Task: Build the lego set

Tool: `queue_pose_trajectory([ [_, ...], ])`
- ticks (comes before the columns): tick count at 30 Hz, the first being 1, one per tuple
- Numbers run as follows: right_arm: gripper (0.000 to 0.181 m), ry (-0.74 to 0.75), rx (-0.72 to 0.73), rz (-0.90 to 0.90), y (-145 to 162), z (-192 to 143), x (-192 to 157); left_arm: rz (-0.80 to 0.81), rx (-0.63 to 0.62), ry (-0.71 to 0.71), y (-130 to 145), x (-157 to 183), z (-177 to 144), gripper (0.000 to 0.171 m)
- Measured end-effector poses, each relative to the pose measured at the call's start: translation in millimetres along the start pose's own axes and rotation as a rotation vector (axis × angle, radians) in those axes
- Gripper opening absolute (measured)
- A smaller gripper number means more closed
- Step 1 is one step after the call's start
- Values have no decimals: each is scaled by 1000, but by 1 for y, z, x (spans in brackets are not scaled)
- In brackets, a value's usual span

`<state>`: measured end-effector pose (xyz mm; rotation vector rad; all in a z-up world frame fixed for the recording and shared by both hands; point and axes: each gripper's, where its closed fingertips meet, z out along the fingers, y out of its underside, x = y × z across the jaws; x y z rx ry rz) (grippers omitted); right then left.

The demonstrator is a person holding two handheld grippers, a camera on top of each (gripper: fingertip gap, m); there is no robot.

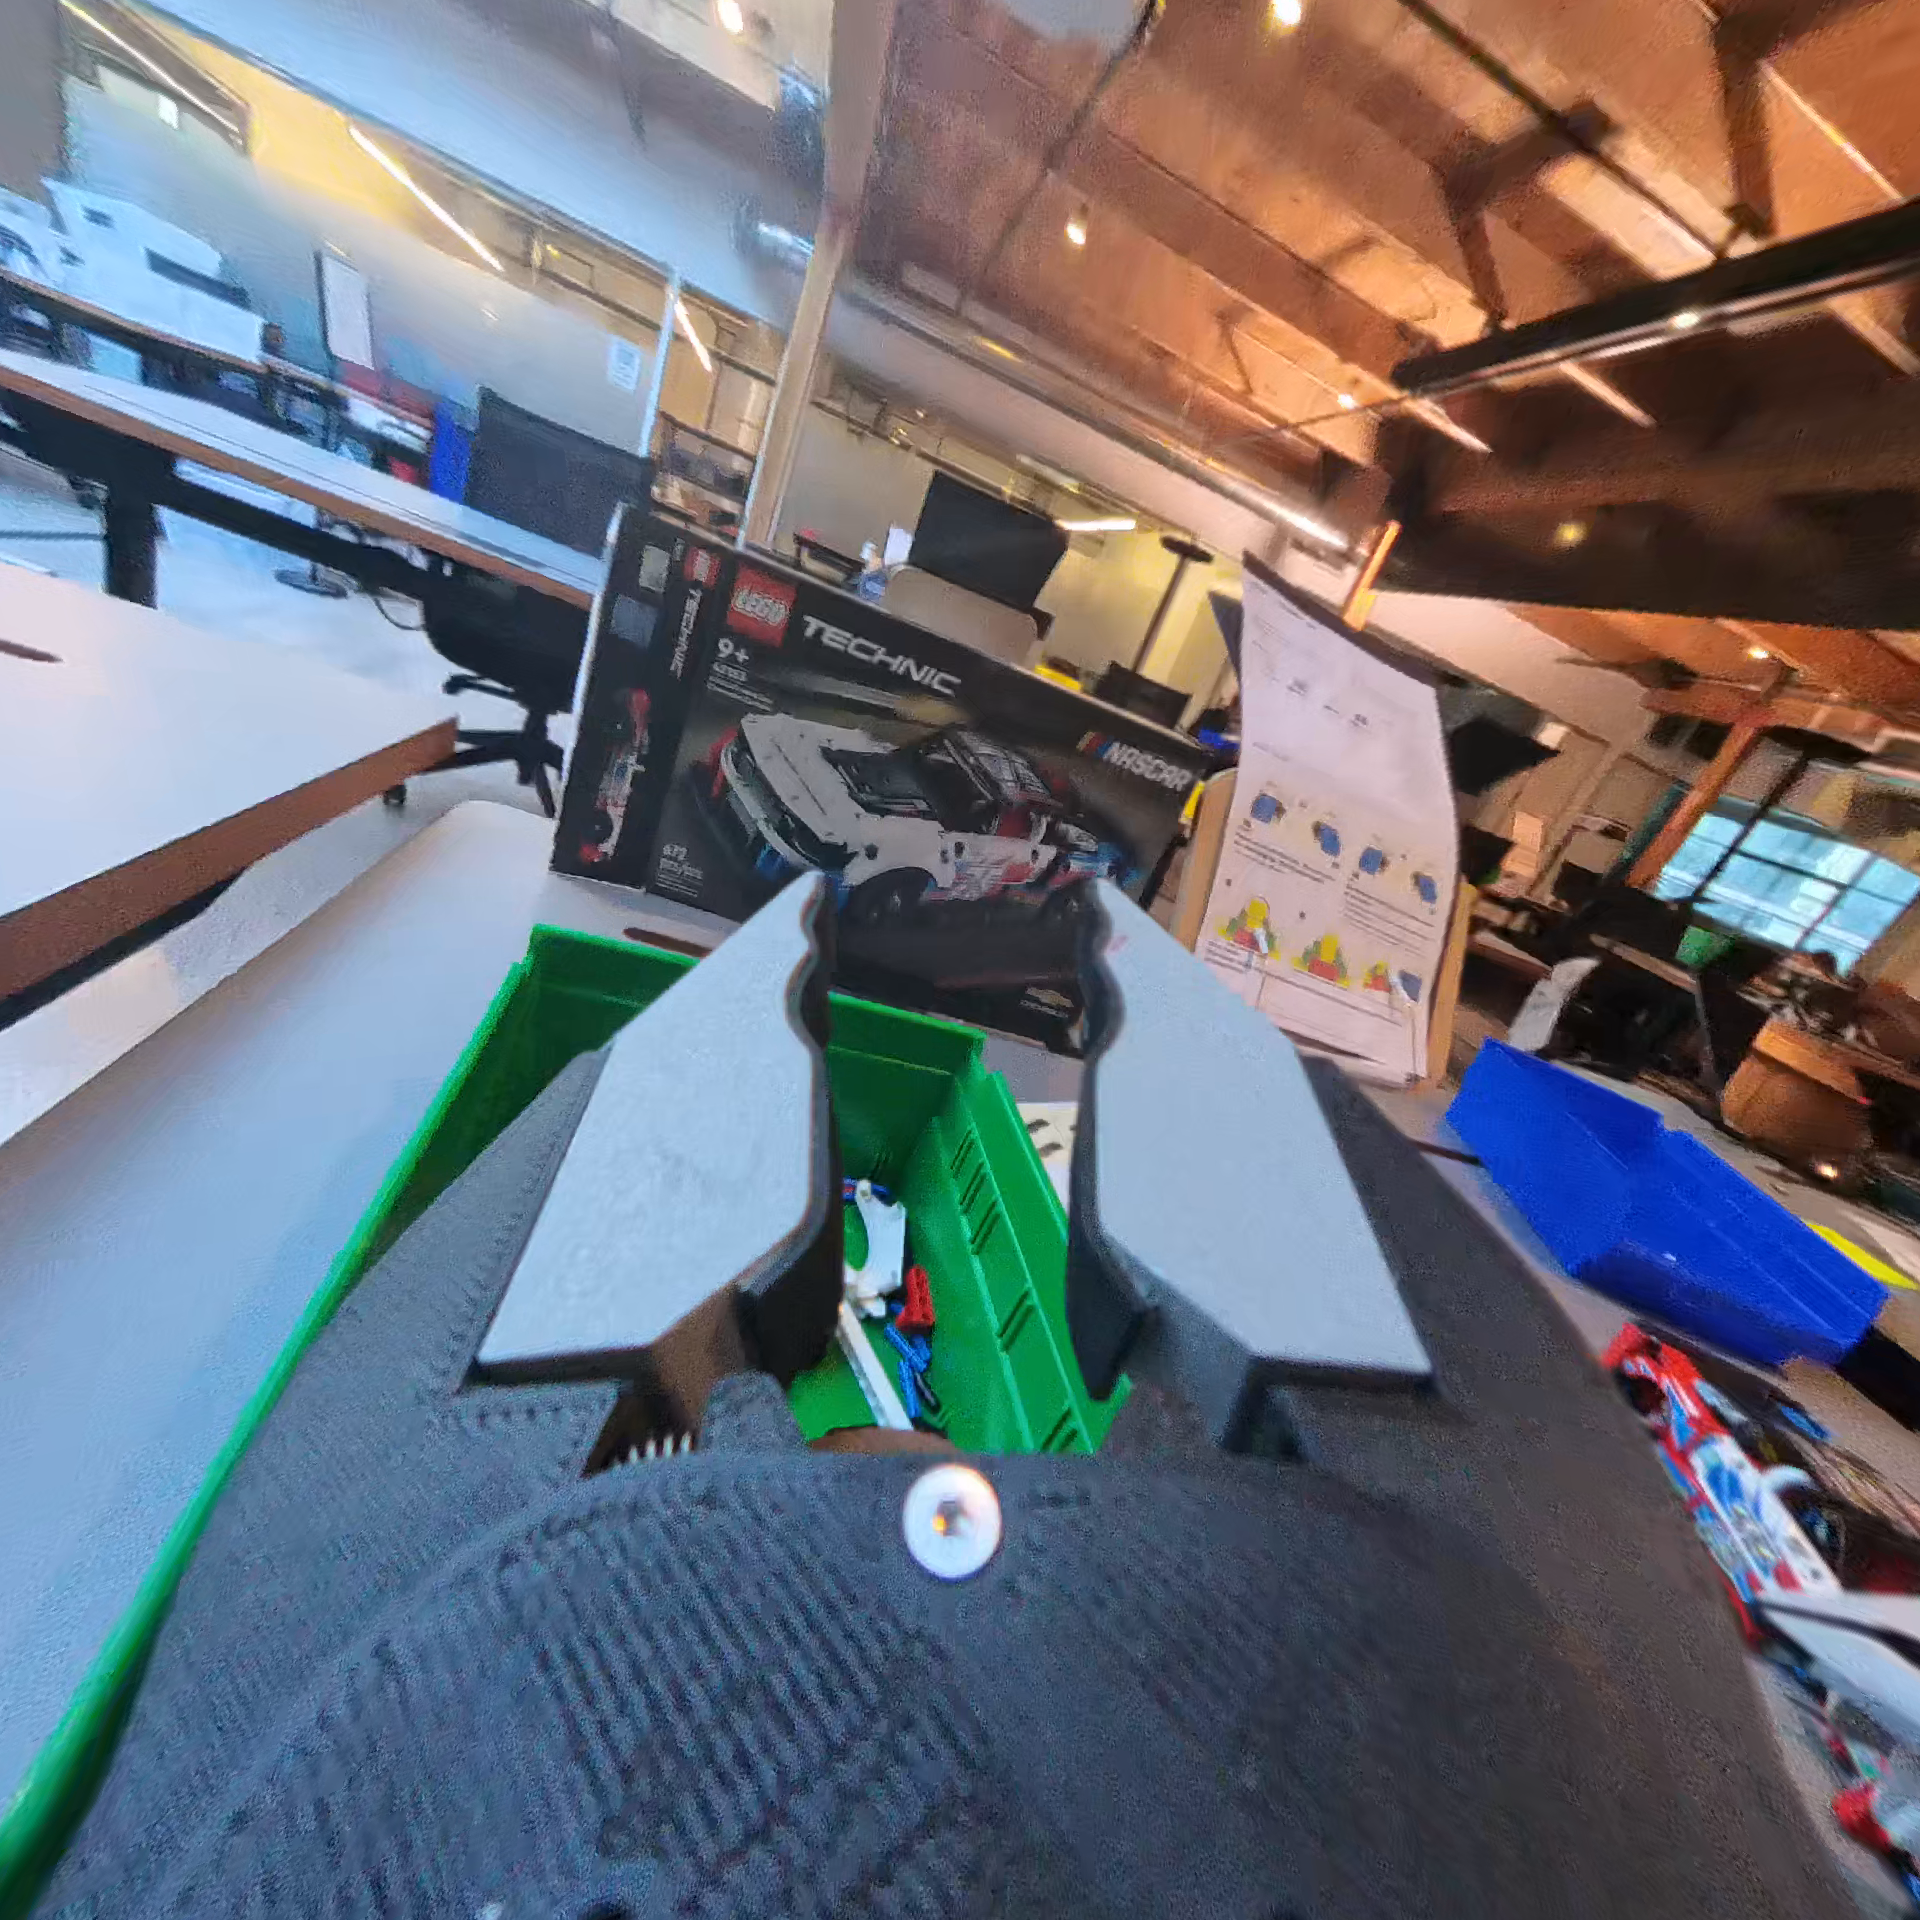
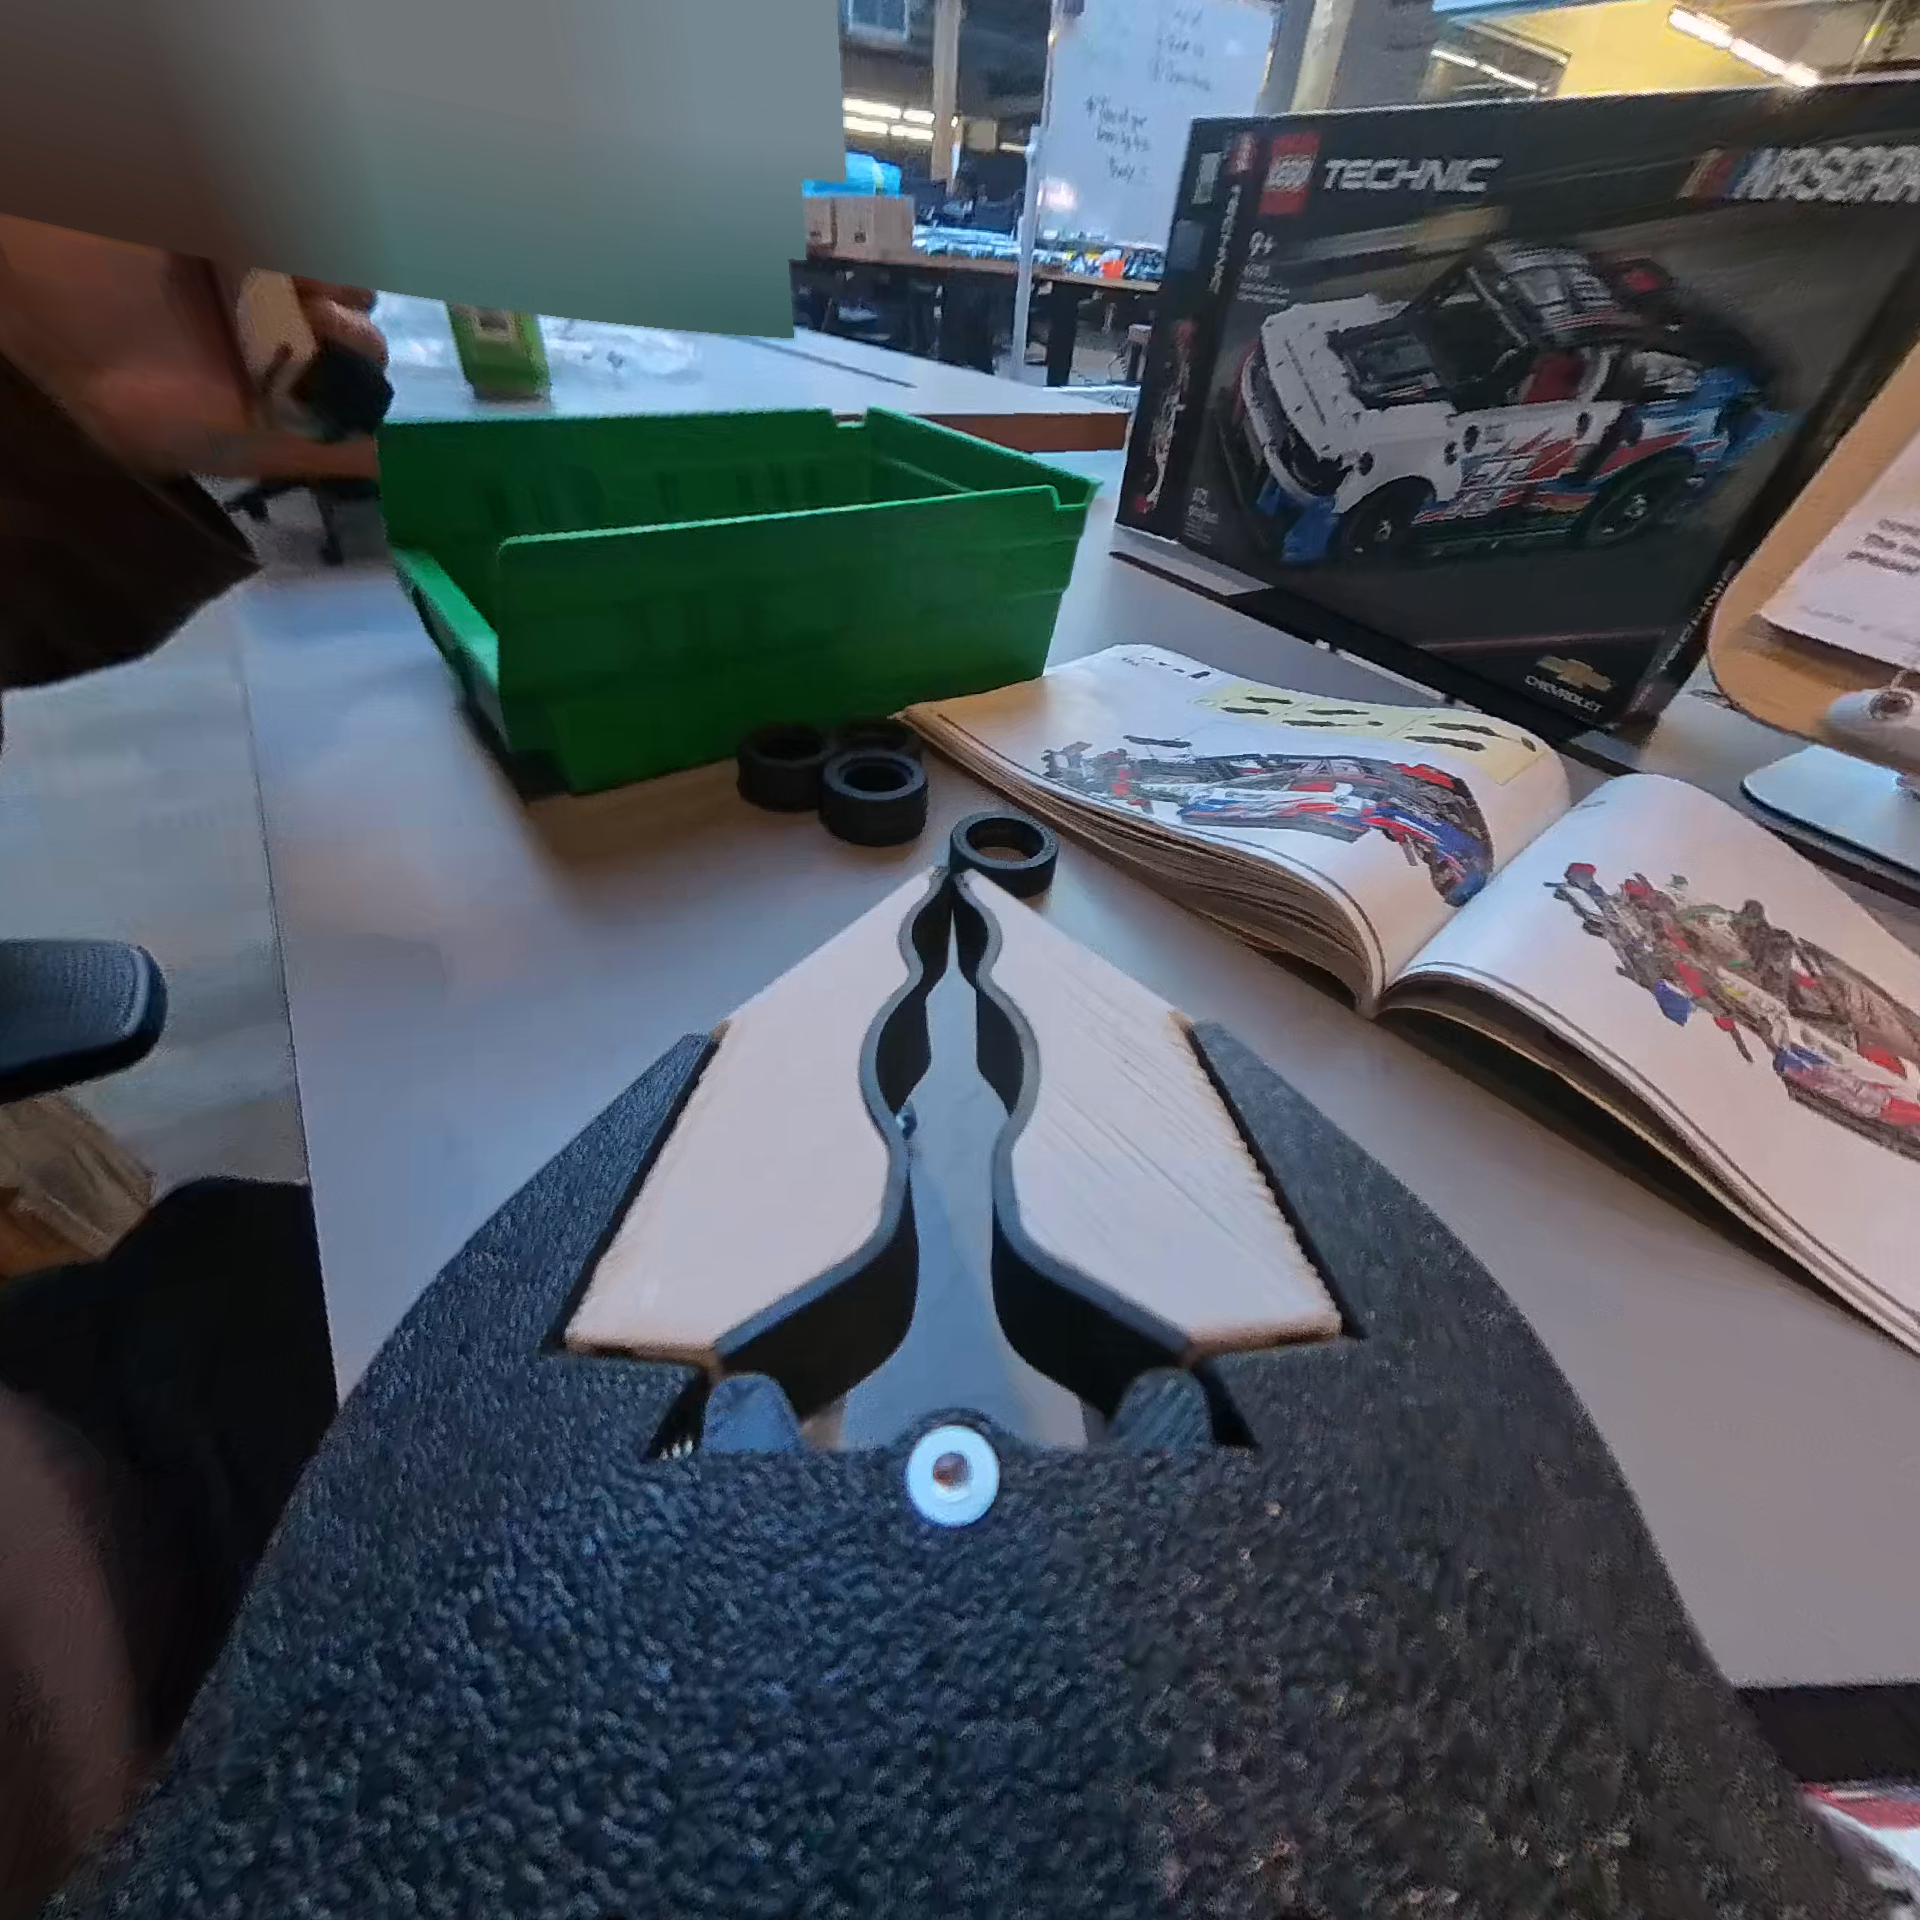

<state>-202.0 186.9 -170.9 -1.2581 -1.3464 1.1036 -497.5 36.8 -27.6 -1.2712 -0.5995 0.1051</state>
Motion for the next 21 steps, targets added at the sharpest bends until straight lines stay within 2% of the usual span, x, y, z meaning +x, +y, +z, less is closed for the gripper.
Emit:
queue_pose_trajectory([
  [4,0,-26,-26,-94,2,4,-16,49,-33,-18,11,13,-8,45],
  [7,0,-63,-25,-133,2,4,-26,8,-53,12,8,28,-22,48],
  [10,0,-118,-10,-124,0,5,-36,-12,-65,21,10,48,-48,49],
  [13,0,-179,-24,-116,3,8,-46,56,-128,-22,25,63,-81,49],
  [16,0,-222,-26,-130,3,10,-56,126,-171,-85,31,66,-117,49],
  [21,0,-260,-17,-154,1,15,-67,104,-167,-121,30,67,-155,48],
])
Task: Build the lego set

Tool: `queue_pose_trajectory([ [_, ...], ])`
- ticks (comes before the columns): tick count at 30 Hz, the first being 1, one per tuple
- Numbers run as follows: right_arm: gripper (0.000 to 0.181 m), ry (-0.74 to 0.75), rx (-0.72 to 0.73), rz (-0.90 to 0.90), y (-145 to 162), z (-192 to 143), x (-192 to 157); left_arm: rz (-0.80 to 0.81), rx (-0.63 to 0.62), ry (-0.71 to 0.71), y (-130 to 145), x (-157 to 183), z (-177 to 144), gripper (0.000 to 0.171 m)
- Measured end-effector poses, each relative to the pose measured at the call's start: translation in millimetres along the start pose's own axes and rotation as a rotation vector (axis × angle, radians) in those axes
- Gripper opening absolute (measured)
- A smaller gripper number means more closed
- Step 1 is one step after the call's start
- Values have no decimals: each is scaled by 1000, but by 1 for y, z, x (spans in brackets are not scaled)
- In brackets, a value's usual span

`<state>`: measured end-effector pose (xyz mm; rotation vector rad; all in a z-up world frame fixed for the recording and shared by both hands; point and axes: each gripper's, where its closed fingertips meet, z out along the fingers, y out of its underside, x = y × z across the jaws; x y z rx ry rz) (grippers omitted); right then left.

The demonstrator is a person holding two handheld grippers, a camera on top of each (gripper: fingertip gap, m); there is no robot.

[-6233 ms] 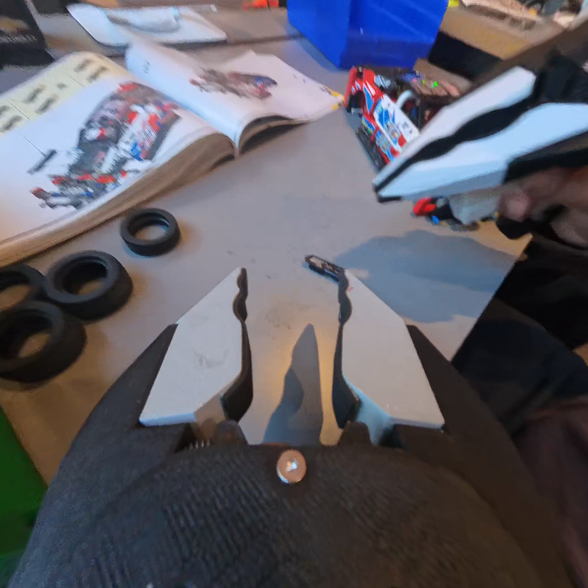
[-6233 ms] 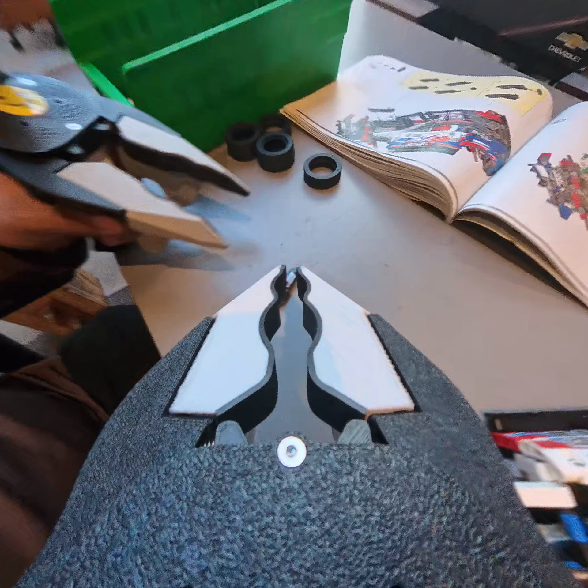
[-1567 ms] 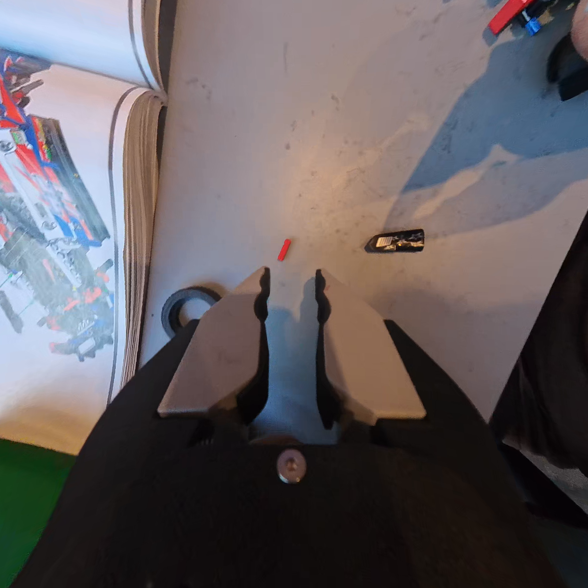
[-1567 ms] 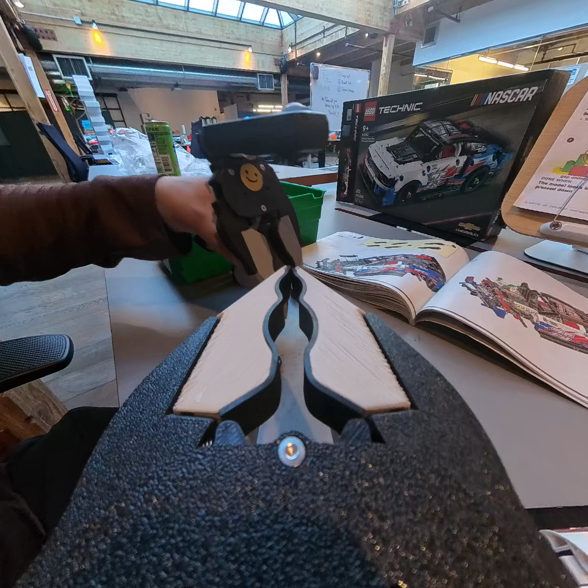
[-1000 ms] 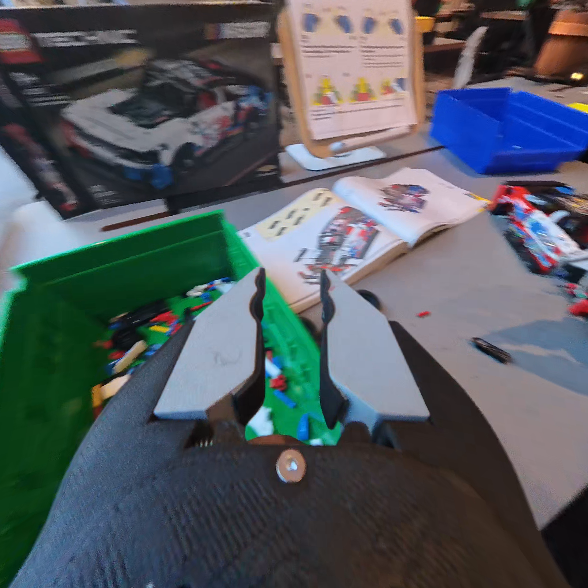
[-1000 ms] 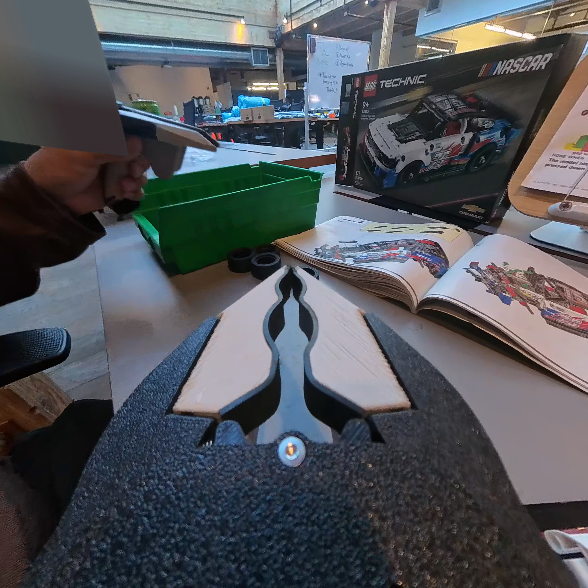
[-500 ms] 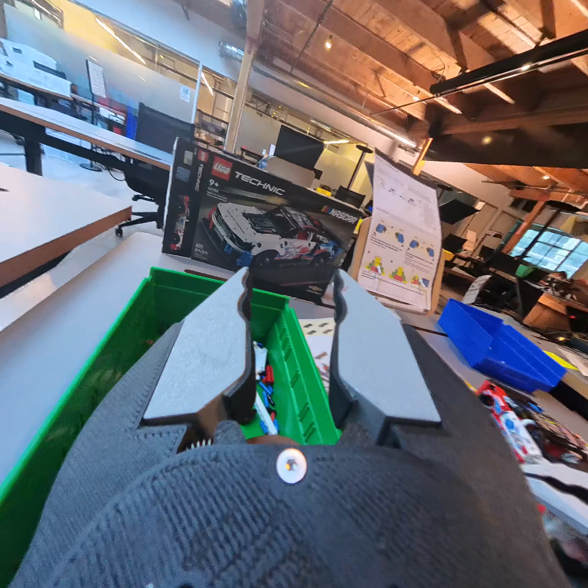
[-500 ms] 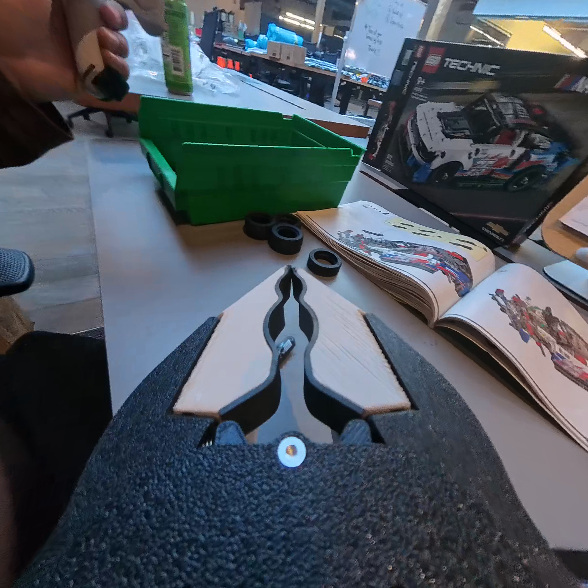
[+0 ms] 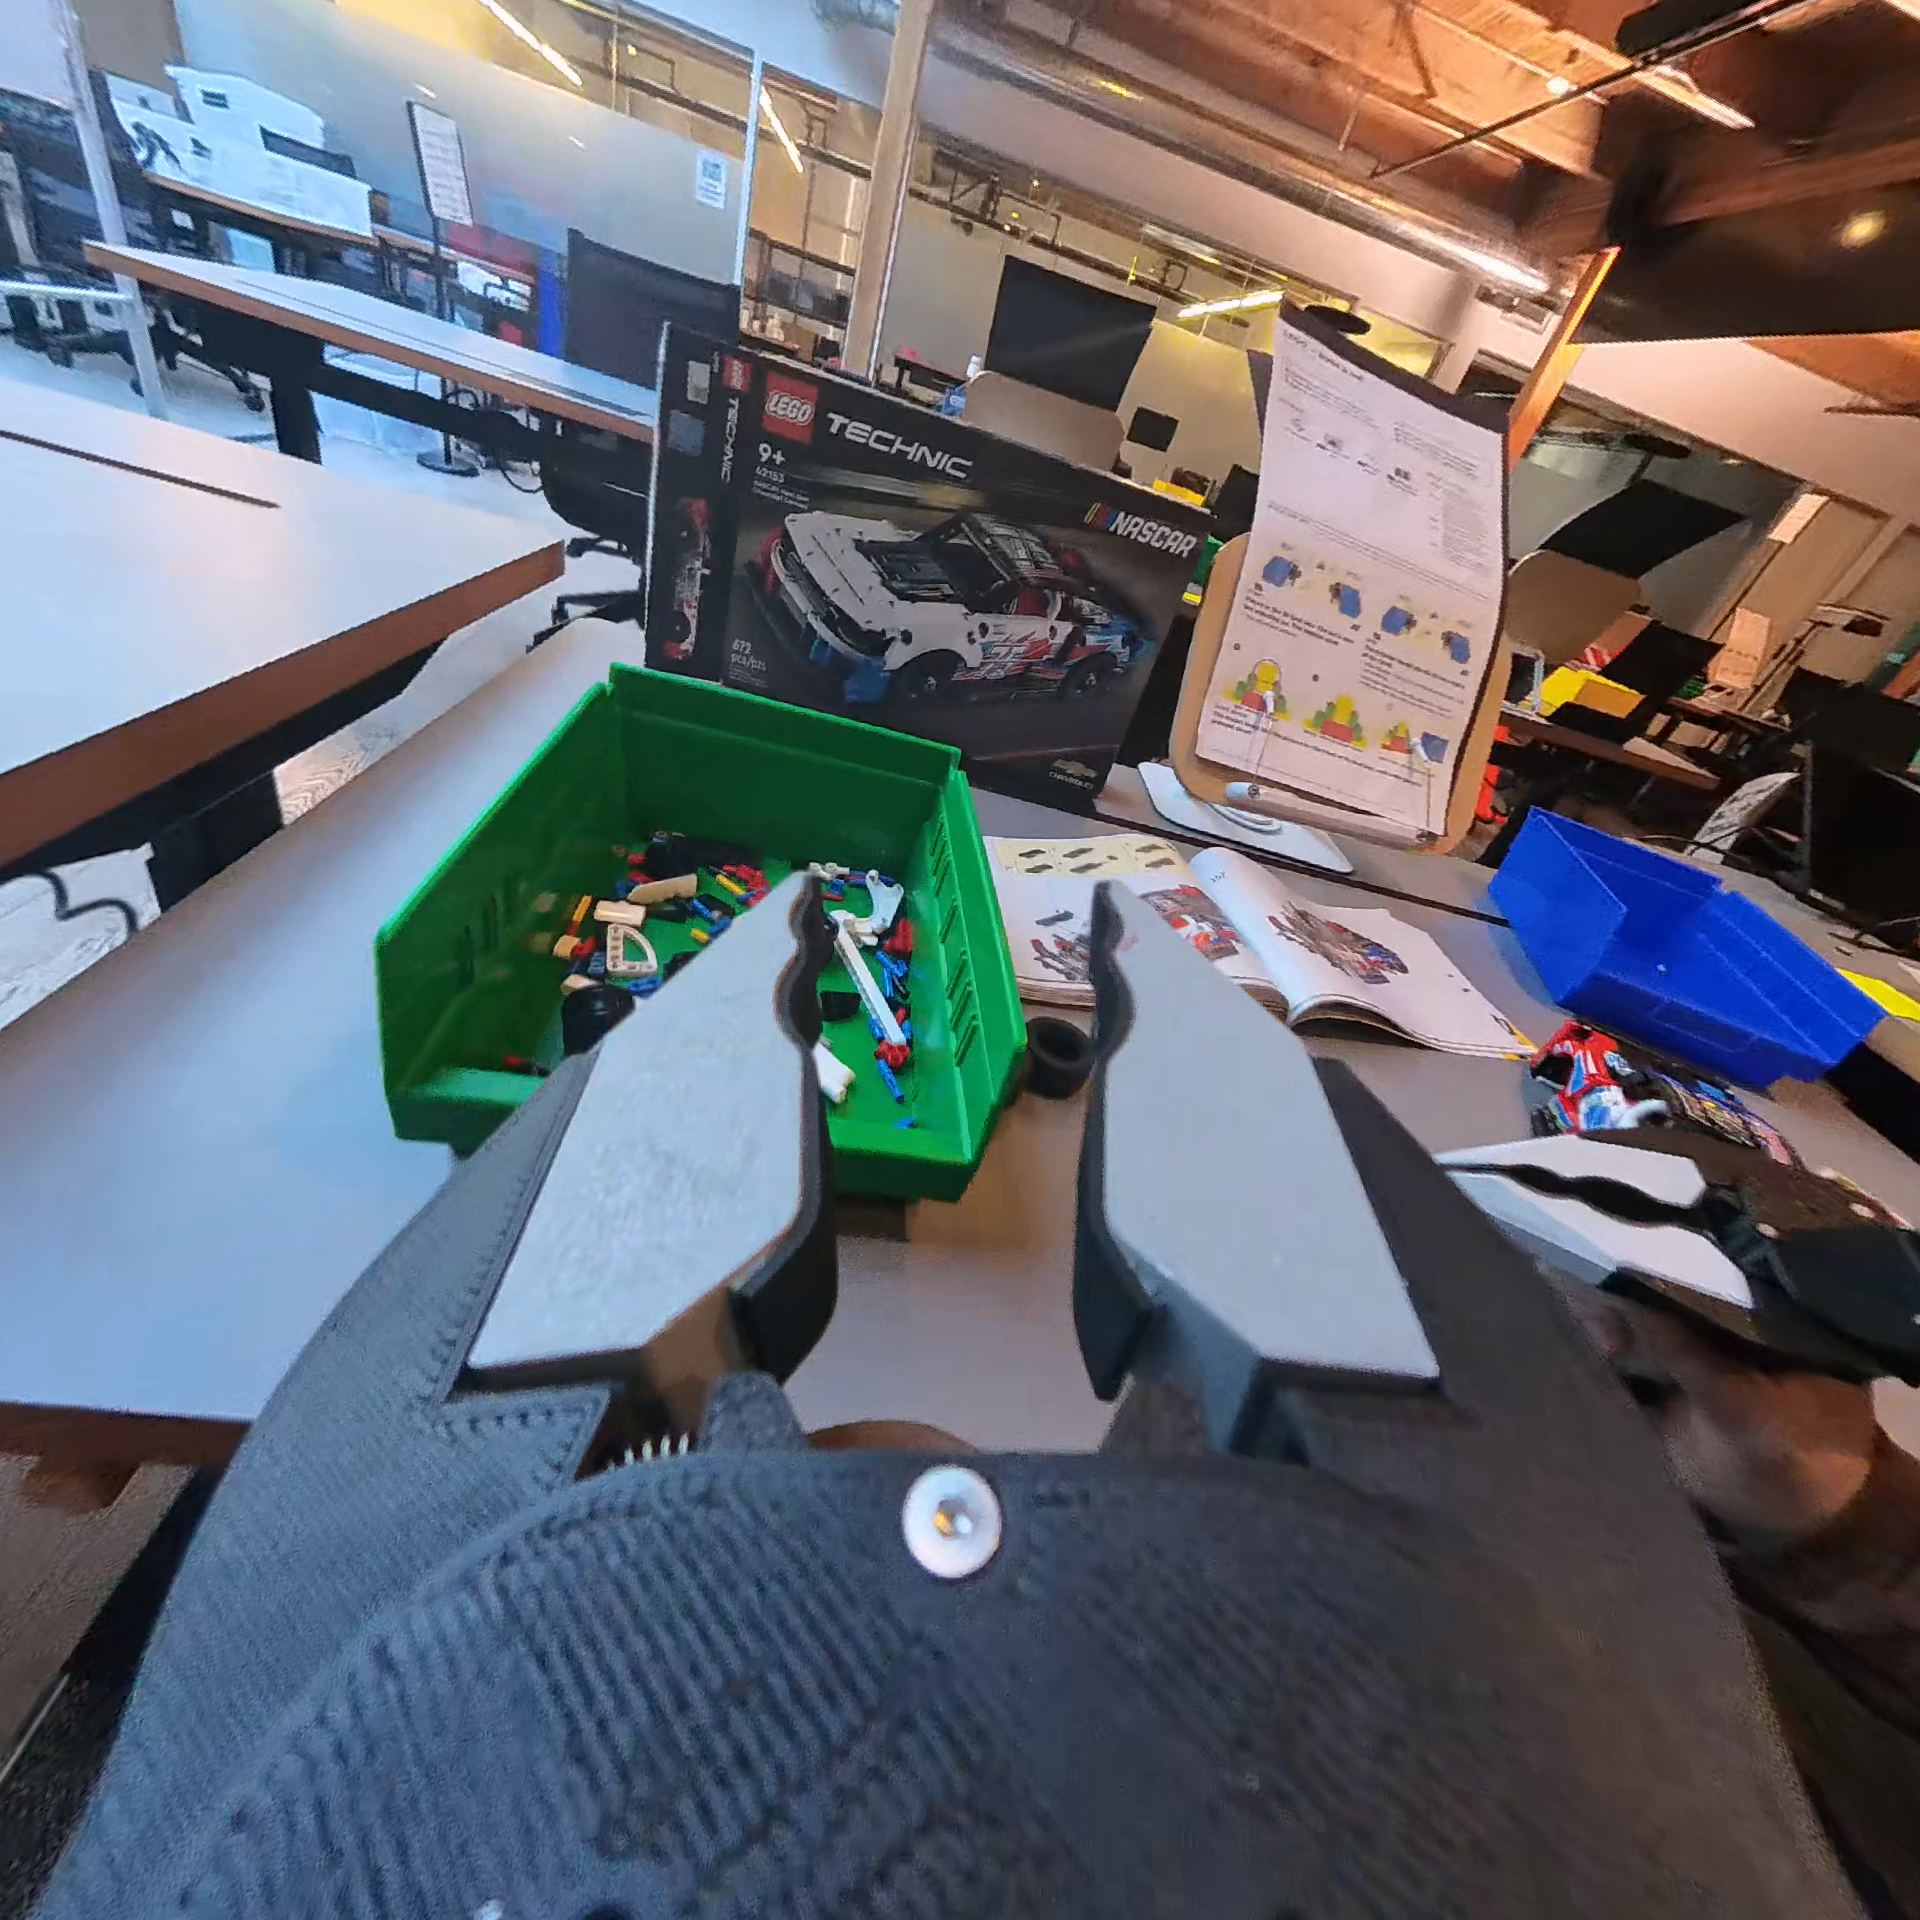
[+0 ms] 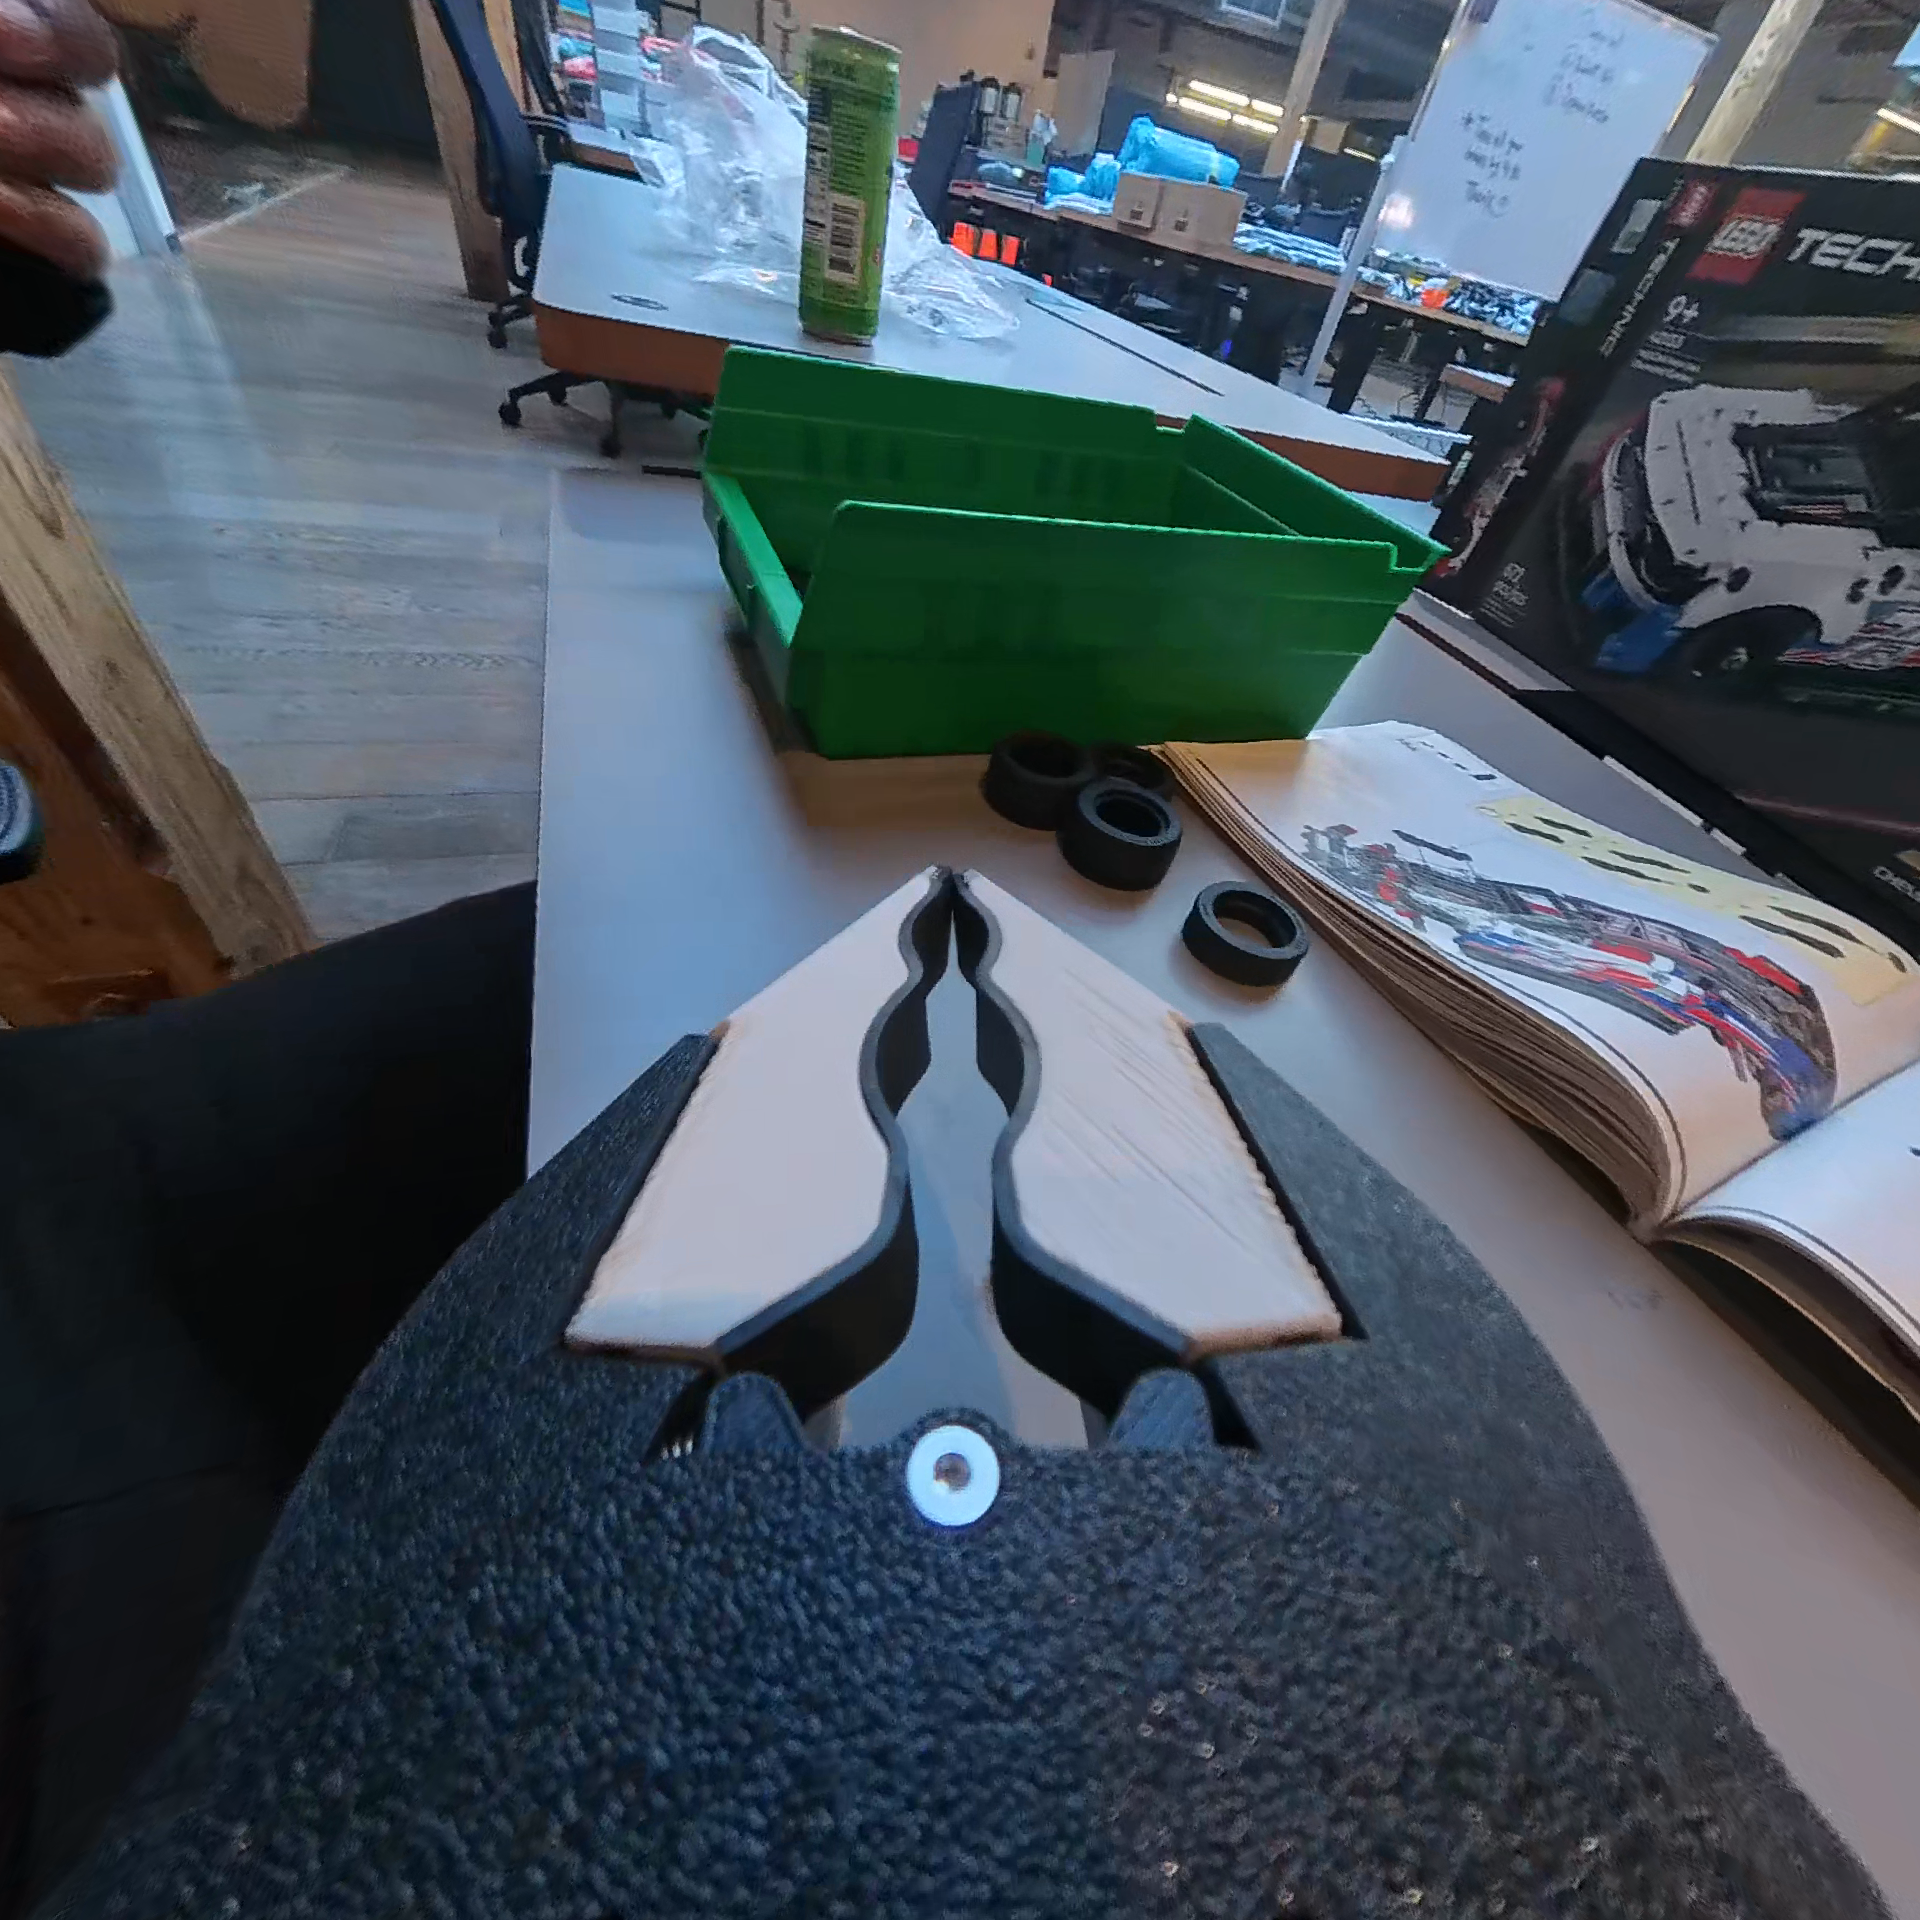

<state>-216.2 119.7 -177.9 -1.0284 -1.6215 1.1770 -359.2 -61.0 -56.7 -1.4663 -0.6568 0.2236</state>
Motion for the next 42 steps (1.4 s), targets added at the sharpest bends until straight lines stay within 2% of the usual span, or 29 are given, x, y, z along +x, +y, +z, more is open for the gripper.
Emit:
queue_pose_trajectory([
  [6,0,-78,3,11,-3,16,-14,11,-75,-12,18,-9,-2,47],
  [8,0,-92,-2,30,-3,20,-15,54,-126,-25,31,-24,8,45],
  [11,0,-97,4,47,-3,20,-14,108,-225,50,45,-39,38,45],
  [16,0,-46,-13,70,-1,27,-2,215,-195,51,23,-74,105,44],
  [19,0,-18,-19,83,-1,37,7,262,-181,54,7,-87,135,42],
  [26,0,121,-12,114,0,40,39,286,-242,218,-6,-68,183,42],
  [30,0,242,-20,189,4,40,65,328,-289,291,-4,-61,198,42],
  [35,0,378,-74,163,12,40,85,304,-329,386,-2,-64,198,46],
  [38,0,431,-113,163,19,41,93,290,-342,428,2,-72,195,38],
  [40,0,457,-126,170,21,40,97,330,-429,455,14,-79,199,31],
  [42,0,467,-131,173,22,40,99,387,-559,479,28,-82,210,33],
])
